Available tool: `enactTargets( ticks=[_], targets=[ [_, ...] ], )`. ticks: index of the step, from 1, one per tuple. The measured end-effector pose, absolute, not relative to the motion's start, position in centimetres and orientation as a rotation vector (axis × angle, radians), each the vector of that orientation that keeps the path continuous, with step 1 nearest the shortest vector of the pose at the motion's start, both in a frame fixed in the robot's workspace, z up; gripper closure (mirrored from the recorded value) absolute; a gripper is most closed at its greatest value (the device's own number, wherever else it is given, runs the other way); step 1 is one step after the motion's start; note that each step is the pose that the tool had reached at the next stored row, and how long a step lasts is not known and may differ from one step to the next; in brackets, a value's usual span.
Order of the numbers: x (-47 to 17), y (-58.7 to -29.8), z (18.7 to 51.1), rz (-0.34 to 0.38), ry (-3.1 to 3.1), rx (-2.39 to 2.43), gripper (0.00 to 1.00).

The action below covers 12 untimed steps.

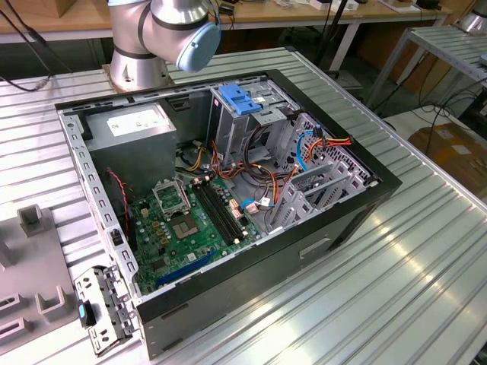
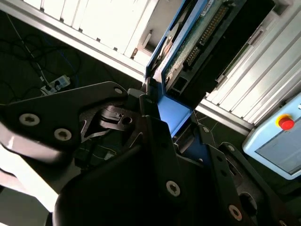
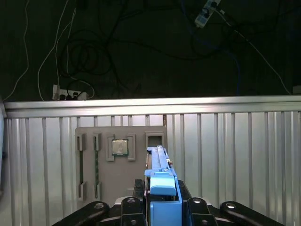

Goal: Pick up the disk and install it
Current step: 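Pick up the disk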

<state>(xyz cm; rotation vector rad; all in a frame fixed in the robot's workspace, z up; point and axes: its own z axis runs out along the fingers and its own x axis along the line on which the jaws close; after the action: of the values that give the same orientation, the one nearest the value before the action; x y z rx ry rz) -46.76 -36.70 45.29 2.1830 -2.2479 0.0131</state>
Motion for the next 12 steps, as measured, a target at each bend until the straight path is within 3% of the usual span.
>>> enactTargets(
  ticks=[12],
  targets=[
    [-46.8, -36.7, 47.6, 0.012, -2.247, 2.182, 0.63]
  ],
)
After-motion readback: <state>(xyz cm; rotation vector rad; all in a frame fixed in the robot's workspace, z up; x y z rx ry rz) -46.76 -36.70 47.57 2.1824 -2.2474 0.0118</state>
